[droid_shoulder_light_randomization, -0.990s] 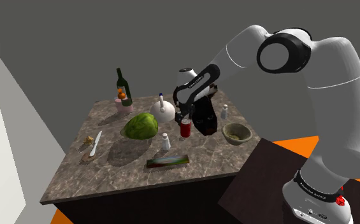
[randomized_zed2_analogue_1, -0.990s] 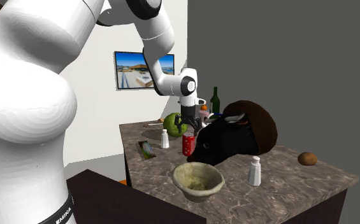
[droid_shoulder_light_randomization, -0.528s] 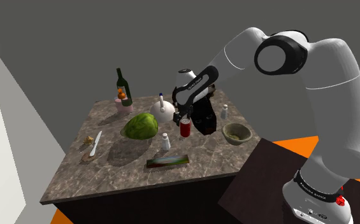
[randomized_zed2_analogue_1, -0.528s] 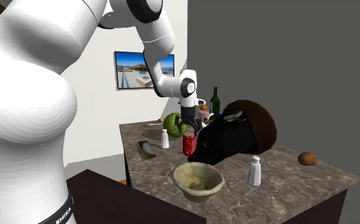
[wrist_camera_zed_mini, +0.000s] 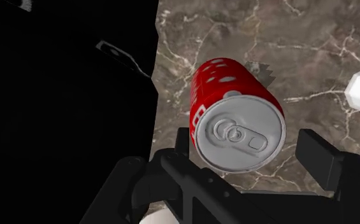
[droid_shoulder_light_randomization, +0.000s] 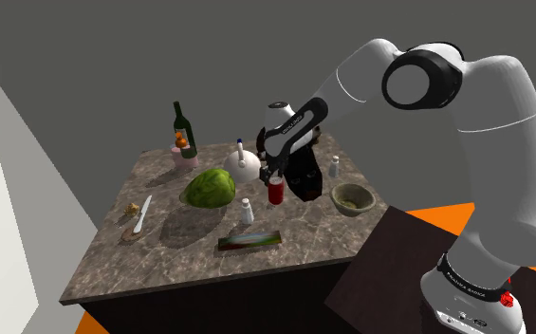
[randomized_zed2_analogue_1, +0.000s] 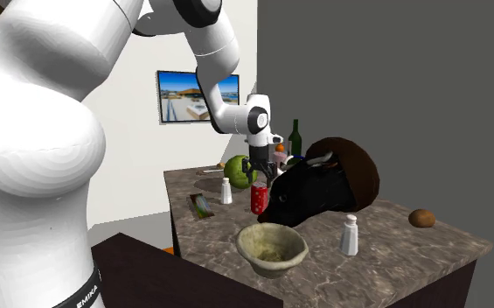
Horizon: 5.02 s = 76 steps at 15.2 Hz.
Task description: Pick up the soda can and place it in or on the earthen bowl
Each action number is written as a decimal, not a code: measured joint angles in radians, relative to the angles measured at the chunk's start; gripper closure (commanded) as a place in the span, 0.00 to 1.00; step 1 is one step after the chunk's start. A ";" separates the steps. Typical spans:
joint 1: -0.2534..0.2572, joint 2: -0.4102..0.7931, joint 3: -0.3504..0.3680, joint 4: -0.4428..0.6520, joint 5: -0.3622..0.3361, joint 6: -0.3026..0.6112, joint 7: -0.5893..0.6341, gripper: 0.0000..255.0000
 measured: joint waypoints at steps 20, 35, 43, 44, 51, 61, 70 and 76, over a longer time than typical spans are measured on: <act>-0.007 -0.082 0.004 0.018 0.004 -0.177 -0.006 1.00; -0.006 -0.194 0.005 0.069 0.004 -0.339 -0.003 1.00; -0.031 -0.316 -0.006 -0.042 0.009 -0.351 -0.041 1.00; -0.039 -0.351 -0.010 -0.088 0.010 -0.340 -0.053 1.00; -0.089 -0.576 -0.049 -0.361 0.009 -0.293 -0.143 1.00; -0.179 -0.877 -0.145 -0.654 -0.041 -0.300 -0.292 1.00; -0.209 -0.909 -0.183 -0.775 -0.065 -0.211 -0.338 1.00; -0.207 -0.845 -0.191 -0.808 -0.059 -0.115 -0.347 1.00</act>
